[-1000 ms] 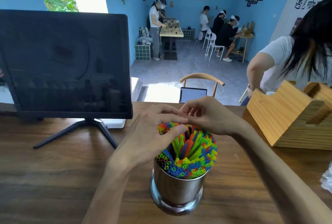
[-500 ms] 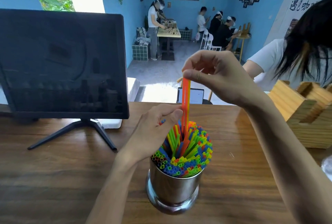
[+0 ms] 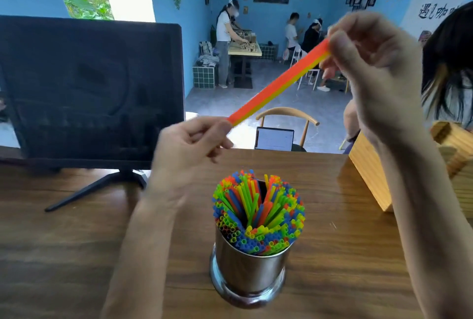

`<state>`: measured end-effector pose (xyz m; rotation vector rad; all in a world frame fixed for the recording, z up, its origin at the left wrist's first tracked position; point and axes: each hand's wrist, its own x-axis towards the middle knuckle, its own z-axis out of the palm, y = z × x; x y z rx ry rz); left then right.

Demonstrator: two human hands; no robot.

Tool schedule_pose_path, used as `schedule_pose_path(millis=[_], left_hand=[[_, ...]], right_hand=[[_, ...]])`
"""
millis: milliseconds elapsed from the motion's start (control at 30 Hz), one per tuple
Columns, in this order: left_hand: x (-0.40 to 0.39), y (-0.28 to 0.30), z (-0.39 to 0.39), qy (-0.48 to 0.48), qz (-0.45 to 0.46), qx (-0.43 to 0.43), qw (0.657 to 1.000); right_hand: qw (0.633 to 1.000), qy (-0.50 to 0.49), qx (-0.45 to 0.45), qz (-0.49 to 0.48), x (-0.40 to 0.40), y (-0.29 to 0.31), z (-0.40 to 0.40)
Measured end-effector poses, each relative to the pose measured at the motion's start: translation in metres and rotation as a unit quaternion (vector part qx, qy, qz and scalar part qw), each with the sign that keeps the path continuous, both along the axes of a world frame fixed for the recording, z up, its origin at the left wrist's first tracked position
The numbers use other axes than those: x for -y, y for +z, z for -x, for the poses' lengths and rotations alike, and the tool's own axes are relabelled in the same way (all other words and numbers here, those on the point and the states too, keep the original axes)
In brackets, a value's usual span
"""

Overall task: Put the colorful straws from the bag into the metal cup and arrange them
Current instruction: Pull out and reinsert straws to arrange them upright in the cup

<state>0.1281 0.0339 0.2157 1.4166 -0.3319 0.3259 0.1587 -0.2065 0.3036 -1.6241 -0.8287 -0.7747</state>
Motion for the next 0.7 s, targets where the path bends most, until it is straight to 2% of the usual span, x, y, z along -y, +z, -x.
schedule_pose_path(millis=[133,233,367,500,567,700], left_hand=[[-0.032,0.009,0.0,0.062,0.122,-0.016,0.991],[-0.033,0.016,0.0,0.103,0.146,0.023,0.984],[-0.012,0.021,-0.001,0.091,0.093,0.077,0.988],[0.004,0.019,0.0,0.043,0.041,0.057,0.997],[0.009,0.012,0.0,0.03,0.013,0.047,0.998],[0.016,-0.007,-0.002,0.019,-0.051,0.058,0.997]], right_hand=[[0.993,0.037,-0.113,0.01,-0.007,-0.053,0.007],[0.978,0.05,-0.181,0.088,-0.024,-0.094,0.019],[0.954,0.046,-0.206,0.214,-0.037,-0.115,0.029],[0.921,0.06,-0.228,0.311,-0.033,-0.108,0.026],[0.917,0.07,-0.234,0.314,-0.03,-0.103,0.024],[0.938,0.081,-0.222,0.255,-0.025,-0.098,0.018]])
